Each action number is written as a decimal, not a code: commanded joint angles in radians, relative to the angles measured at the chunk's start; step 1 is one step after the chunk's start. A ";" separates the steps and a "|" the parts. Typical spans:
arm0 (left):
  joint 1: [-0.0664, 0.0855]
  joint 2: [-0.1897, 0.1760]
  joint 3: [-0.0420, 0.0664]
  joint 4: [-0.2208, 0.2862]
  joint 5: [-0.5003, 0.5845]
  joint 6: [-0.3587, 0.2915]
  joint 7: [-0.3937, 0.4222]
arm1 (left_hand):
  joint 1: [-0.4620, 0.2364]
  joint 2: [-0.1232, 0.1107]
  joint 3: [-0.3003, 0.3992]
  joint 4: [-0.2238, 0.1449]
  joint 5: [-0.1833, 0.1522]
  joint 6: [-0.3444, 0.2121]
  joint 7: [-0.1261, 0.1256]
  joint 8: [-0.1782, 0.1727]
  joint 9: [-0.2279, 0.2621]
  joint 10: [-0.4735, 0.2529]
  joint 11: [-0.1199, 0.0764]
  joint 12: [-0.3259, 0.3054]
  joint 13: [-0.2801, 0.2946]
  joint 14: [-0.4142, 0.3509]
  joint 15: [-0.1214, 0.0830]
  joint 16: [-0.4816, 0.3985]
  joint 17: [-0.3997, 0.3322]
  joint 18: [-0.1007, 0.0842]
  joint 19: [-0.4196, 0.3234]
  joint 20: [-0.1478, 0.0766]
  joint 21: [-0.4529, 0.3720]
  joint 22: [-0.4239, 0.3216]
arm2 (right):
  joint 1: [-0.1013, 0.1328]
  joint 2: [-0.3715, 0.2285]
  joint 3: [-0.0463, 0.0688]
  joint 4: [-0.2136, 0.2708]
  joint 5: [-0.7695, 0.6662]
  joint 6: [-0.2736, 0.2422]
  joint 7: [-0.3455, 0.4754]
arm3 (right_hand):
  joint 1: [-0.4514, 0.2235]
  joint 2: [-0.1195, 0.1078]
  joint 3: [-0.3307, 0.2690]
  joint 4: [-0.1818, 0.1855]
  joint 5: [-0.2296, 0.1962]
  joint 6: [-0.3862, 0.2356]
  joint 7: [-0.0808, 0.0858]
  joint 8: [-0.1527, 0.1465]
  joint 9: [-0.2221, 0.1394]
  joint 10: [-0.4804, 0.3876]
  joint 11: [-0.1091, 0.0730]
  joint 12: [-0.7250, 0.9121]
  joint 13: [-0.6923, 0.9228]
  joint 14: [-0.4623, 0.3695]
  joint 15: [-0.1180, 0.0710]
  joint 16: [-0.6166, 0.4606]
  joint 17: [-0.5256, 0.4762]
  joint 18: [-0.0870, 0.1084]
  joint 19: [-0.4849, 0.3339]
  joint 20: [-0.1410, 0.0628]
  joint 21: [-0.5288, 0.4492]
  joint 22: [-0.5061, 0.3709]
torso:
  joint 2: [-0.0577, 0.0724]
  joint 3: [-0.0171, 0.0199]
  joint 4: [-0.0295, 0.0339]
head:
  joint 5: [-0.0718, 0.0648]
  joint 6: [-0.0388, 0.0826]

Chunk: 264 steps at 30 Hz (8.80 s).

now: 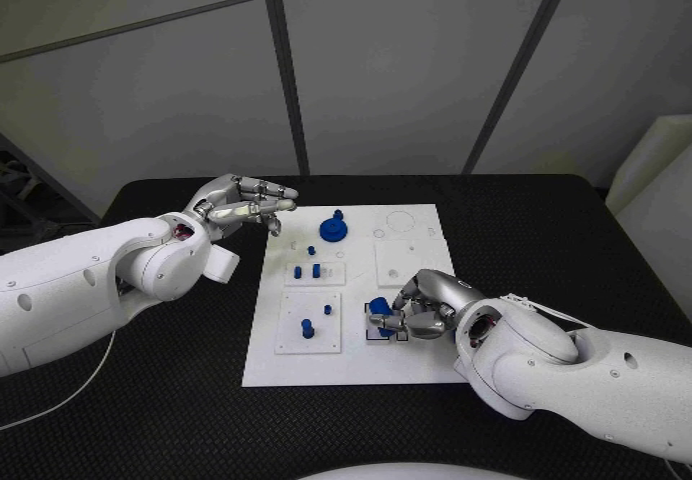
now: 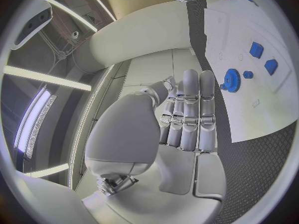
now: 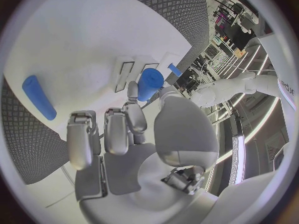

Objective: Assemble the parts on the task board

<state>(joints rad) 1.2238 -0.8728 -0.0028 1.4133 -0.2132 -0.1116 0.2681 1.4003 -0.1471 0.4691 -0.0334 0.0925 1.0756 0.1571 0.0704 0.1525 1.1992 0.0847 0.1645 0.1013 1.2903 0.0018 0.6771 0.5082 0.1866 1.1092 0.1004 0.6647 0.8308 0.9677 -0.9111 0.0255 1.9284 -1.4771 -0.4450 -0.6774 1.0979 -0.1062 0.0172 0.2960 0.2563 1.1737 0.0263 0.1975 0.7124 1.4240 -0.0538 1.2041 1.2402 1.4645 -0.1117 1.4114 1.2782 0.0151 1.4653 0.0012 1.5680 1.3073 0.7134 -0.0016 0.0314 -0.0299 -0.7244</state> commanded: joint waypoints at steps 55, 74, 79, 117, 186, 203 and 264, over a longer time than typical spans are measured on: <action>0.001 -0.007 0.000 0.003 0.006 0.007 0.002 | -0.008 0.004 -0.008 0.001 -0.003 -0.007 -0.001 -0.005 -0.002 -0.006 0.000 -0.004 0.002 -0.006 -0.002 -0.007 -0.002 -0.004 -0.001 0.003 -0.007 -0.002 | 0.002 -0.085 0.002 0.058 0.007 -0.104 0.123 | 0.176 0.060 -0.131 -0.127 -0.124 0.021 -0.018 -0.079 0.143 -0.005 -0.006 -0.057 -0.007 0.047 -0.008 -0.008 -0.004 -0.015 0.105 -0.010 0.003 0.263 | -0.001 0.0008 -0.0011 | -0.005 0.004; 0.001 -0.004 -0.001 0.009 0.006 0.002 0.002 | -0.008 0.004 -0.008 0.001 -0.002 -0.007 -0.001 -0.004 -0.002 -0.006 0.000 -0.004 0.002 -0.006 -0.002 -0.009 -0.002 -0.004 0.000 0.003 -0.009 -0.004 | 0.017 -0.300 0.028 0.053 0.001 0.056 0.141 | 0.231 0.098 -0.183 -0.117 -0.033 -0.076 0.025 -0.137 -0.027 -0.021 0.029 -0.109 -0.036 0.049 0.020 -0.012 0.002 -0.015 0.105 0.017 0.003 0.263 | 0.000 0.0026 -0.0054 | -0.041 0.012; 0.000 -0.003 -0.001 0.009 0.006 0.004 0.002 | -0.008 0.004 -0.008 0.001 -0.002 -0.007 -0.001 -0.004 -0.002 -0.006 0.000 -0.004 0.002 -0.006 -0.002 -0.009 -0.002 -0.004 0.000 0.003 -0.009 -0.004 | 0.014 -0.303 0.026 0.051 -0.067 0.117 0.095 | 0.220 0.100 -0.199 -0.101 -0.029 -0.058 0.023 -0.135 -0.049 -0.019 0.028 -0.111 -0.036 0.048 0.019 -0.014 0.000 -0.015 0.105 0.018 0.003 0.263 | -0.001 0.0029 -0.0067 | -0.050 0.011; -0.005 -0.003 -0.002 0.002 0.006 0.006 0.001 | -0.008 0.004 -0.008 0.001 -0.002 -0.007 -0.001 -0.004 -0.002 -0.006 0.000 -0.004 0.002 -0.006 -0.002 -0.009 -0.002 -0.004 0.000 0.003 -0.009 -0.004 | -0.005 -0.240 0.000 0.037 -0.164 0.272 0.010 | 0.241 0.099 -0.224 -0.077 -0.024 -0.021 0.014 -0.133 -0.085 -0.020 0.021 -0.120 -0.037 0.047 0.014 -0.020 -0.002 -0.015 0.105 0.014 0.003 0.263 | -0.002 0.0005 -0.0036 | -0.052 0.004; -0.007 -0.012 -0.002 0.012 0.006 0.007 -0.007 | -0.006 0.006 -0.007 -0.001 0.001 -0.007 -0.001 -0.004 -0.002 -0.007 -0.001 -0.004 0.004 -0.005 -0.003 -0.011 -0.003 -0.003 0.002 0.003 -0.013 -0.006 | -0.004 -0.068 -0.014 0.009 0.197 -0.009 0.057 | 0.274 0.128 -0.204 -0.064 0.304 0.018 -0.001 -0.129 -0.137 -0.012 0.008 -0.131 -0.030 0.051 0.004 -0.017 0.015 -0.015 0.105 0.003 0.003 0.263 | 0.000 0.0006 -0.0028 | -0.024 -0.002; -0.007 -0.012 -0.002 0.012 0.006 0.009 -0.010 | -0.005 0.005 -0.008 -0.002 0.002 -0.008 -0.001 -0.004 -0.002 -0.007 -0.001 -0.004 0.004 -0.005 -0.003 -0.011 -0.003 -0.003 0.003 0.003 -0.013 -0.006 | -0.004 -0.051 -0.014 0.001 0.145 -0.006 0.058 | 0.189 0.111 -0.252 -0.004 0.171 0.048 -0.005 -0.124 -0.117 -0.005 0.006 -0.125 -0.023 0.052 0.002 -0.017 0.018 -0.015 0.105 0.001 0.003 0.263 | -0.001 0.0020 -0.0048 | -0.022 -0.006; -0.008 -0.006 -0.013 -0.003 0.049 0.014 -0.003 | -0.006 0.006 -0.008 -0.001 0.004 -0.008 0.000 -0.004 -0.002 -0.008 0.000 -0.004 0.005 -0.005 -0.002 -0.013 -0.004 -0.004 0.004 0.003 -0.016 -0.008 | 0.025 -0.117 -0.012 -0.048 0.422 -0.013 0.462 | 0.222 0.064 -0.268 -0.007 -0.038 -0.105 0.044 -0.132 -0.097 -0.205 0.050 -0.598 -0.346 -0.025 0.038 -0.259 -0.248 0.057 -0.009 0.031 -0.363 0.103 | -0.023 -0.0048 -0.0058 | -0.035 0.025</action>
<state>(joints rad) 1.2151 -0.8773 -0.0138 1.4108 -0.2046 -0.1104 0.2542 1.3963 -0.1431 0.4635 -0.0332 0.0925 1.0756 0.1571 0.0704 0.1522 1.1992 0.0847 0.1645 0.1044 1.2903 0.0018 0.6701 0.5058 0.1867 1.1092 0.1004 0.6530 0.8239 0.9819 -1.0296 0.0126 1.9006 -1.2351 -0.4358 -0.3968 1.3184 -0.0345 -0.2577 0.2887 0.2229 1.0912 0.0634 0.0646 0.6197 1.2504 -0.0110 0.6747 0.9441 1.4532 -0.0778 1.1952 1.0746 0.0493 1.4656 0.0233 1.2715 1.3073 0.7007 -0.0020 0.0252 -0.0628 -0.7055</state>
